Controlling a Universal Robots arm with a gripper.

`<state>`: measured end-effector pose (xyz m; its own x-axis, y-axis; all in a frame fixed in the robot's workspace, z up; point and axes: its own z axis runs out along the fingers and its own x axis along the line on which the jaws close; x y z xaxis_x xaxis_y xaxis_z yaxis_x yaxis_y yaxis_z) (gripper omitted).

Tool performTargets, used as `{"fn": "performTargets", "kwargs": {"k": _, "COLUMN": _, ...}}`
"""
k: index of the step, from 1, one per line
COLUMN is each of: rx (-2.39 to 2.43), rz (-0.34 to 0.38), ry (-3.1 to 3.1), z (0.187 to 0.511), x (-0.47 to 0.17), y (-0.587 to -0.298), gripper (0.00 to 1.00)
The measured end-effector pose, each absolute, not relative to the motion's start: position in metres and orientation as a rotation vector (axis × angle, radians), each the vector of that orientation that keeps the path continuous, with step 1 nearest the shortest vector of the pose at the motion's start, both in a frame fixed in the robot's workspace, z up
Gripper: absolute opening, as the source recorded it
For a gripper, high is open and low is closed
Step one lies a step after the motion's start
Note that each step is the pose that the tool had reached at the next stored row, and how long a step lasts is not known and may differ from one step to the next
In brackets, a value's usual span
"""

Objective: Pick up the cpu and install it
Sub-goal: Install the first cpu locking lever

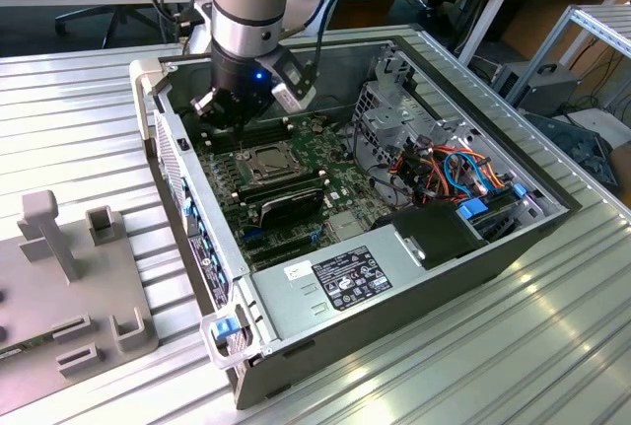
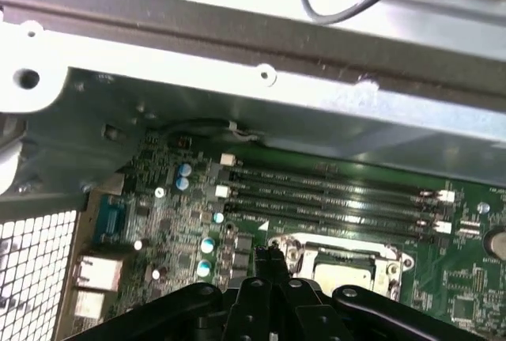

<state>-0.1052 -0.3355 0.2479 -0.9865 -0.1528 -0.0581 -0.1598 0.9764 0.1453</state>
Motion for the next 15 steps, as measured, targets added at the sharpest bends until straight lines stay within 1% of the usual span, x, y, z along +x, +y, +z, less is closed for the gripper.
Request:
{"fn": "performTargets", "kwargs": {"k": 6, "rx": -0.241, "rz": 0.289, "ry": 3.069, "z": 0.2478, "x": -0.1053, "y": -0.3354, "gripper": 0.11}}
{"fn": "performTargets", "kwargs": {"k": 15, "rx": -0.23, "rz": 0.292, "ry": 3.068, "z": 0.2475, "x": -0.0994, "y": -0.3355, "gripper": 0.11}}
